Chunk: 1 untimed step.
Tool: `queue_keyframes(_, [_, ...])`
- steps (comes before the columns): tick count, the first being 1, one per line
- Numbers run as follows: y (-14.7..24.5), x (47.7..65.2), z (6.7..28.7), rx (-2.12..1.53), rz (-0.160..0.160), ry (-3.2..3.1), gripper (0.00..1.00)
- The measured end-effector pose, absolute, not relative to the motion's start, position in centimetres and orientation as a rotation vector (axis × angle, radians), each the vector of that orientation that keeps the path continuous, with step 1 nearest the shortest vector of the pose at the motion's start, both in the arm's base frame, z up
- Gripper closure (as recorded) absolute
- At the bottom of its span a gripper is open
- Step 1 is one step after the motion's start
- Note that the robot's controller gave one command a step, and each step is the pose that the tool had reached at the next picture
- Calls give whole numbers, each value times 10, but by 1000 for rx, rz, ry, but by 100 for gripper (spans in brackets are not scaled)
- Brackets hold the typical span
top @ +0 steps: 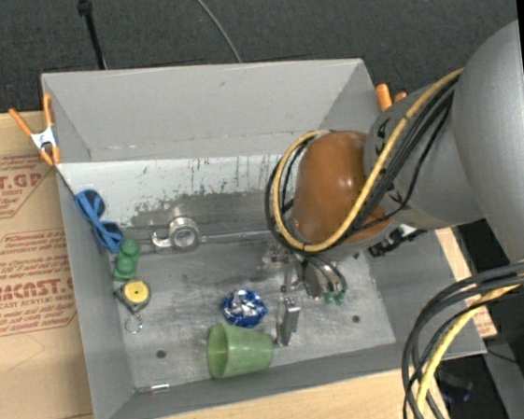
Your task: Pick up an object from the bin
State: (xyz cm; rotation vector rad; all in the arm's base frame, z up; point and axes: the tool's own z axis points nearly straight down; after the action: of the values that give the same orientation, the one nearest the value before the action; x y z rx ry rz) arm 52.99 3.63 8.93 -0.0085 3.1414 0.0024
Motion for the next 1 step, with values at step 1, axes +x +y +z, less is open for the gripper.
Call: queue_keyframes(1, [114,509,78,-520,4,3095,0])
